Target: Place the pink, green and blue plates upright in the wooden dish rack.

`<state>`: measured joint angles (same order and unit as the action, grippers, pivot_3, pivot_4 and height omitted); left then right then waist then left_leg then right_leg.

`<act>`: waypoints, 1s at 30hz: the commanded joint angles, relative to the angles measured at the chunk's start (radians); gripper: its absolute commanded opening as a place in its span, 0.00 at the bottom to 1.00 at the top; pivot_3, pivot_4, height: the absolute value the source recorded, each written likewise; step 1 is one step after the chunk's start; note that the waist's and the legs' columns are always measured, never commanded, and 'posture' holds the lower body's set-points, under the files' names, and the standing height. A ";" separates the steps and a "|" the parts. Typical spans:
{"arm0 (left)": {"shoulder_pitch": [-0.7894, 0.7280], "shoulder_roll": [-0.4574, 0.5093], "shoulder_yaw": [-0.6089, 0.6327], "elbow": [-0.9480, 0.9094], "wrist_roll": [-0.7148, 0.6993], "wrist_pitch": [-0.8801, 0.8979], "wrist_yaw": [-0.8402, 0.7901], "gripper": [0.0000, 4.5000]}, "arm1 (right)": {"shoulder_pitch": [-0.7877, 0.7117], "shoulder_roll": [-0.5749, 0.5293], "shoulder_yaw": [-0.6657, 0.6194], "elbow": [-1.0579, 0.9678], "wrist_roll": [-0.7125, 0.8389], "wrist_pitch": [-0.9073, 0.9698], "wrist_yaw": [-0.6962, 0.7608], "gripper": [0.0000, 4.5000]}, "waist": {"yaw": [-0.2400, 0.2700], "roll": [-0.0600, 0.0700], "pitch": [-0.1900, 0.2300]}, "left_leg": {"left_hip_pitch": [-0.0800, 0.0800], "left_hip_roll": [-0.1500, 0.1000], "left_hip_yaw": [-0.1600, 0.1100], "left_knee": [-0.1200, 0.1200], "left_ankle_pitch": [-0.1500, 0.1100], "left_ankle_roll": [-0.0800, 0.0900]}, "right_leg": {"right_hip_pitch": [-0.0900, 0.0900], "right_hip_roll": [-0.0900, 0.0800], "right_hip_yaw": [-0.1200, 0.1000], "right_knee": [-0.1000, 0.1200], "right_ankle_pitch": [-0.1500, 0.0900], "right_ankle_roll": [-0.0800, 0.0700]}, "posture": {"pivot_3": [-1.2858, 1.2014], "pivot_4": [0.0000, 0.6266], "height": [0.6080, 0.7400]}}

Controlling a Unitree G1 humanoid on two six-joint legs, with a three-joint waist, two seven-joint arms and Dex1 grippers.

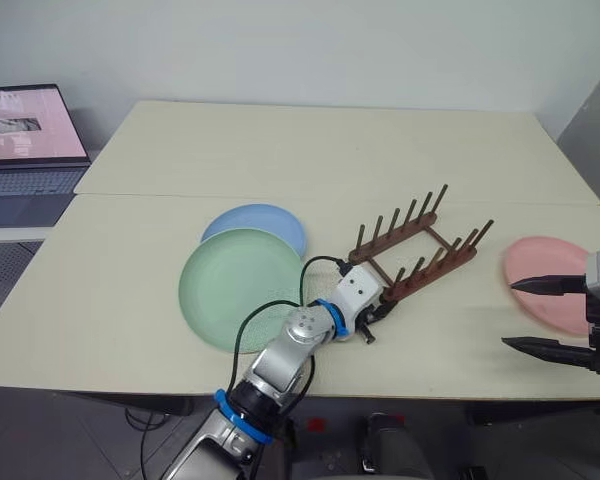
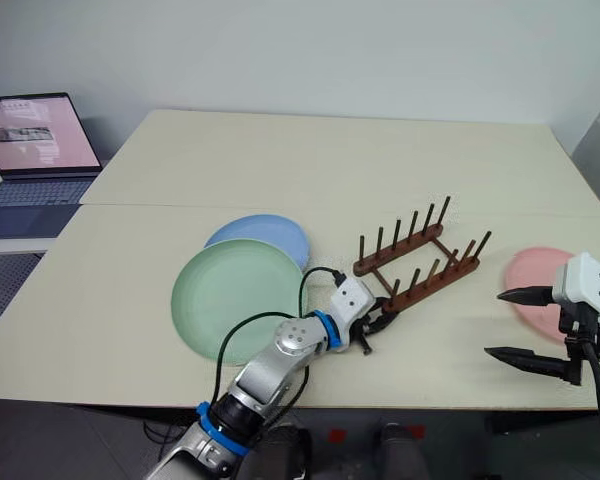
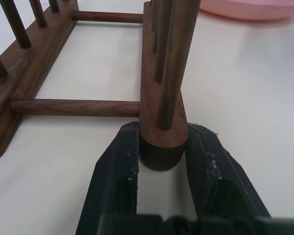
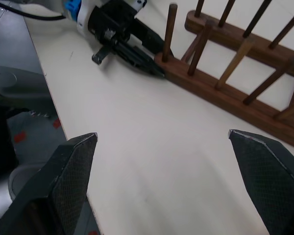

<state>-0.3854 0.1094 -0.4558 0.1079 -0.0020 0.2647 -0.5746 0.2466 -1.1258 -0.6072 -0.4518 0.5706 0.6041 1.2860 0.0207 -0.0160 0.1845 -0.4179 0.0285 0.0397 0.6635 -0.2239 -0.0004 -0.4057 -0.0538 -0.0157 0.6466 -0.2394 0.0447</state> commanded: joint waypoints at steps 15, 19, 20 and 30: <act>-0.227 0.043 -0.003 0.186 -0.045 -0.186 -0.382 0.23 | 0.143 0.053 -0.146 -0.125 0.001 0.048 -0.009 1.00 | 0.002 -0.001 0.000 | -0.001 -0.001 0.000 0.000 0.000 0.000 | 0.000 -0.001 0.000 -0.001 0.000 0.000 | 0.52 0.24 1.00; -0.266 0.041 0.006 0.245 -0.049 -0.222 -0.427 0.23 | 0.157 0.062 -0.165 -0.138 0.002 0.056 -0.014 1.00 | 0.001 -0.001 0.000 | -0.001 0.000 0.001 0.000 0.000 0.000 | 0.000 -0.001 0.000 -0.001 0.000 0.000 | 0.52 0.24 1.00; -0.271 0.043 0.007 0.250 -0.053 -0.225 -0.443 0.23 | 0.160 0.063 -0.169 -0.140 0.002 0.058 -0.015 1.00 | 0.001 -0.001 0.000 | -0.001 0.000 0.001 0.000 0.000 0.000 | 0.000 -0.001 0.000 -0.002 0.000 0.000 | 0.52 0.24 1.00; -0.327 0.024 0.034 0.350 -0.052 -0.289 -0.499 0.23 | 0.155 0.060 -0.156 -0.145 0.004 0.062 -0.033 1.00 | 0.002 -0.001 0.001 | -0.001 -0.001 0.001 0.000 0.000 0.000 | 0.000 -0.001 0.000 -0.001 0.000 0.000 | 0.52 0.24 1.00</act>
<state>-0.6843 0.1478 -0.4609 0.4661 -0.0387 0.0095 -1.0793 0.4113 -1.0627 -0.7451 -0.5795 0.5708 0.6654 1.2590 0.0229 -0.0171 0.1851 -0.4194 0.0280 0.0403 0.6637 -0.2240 -0.0004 -0.4060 -0.0545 -0.0157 0.6452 -0.2393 0.0450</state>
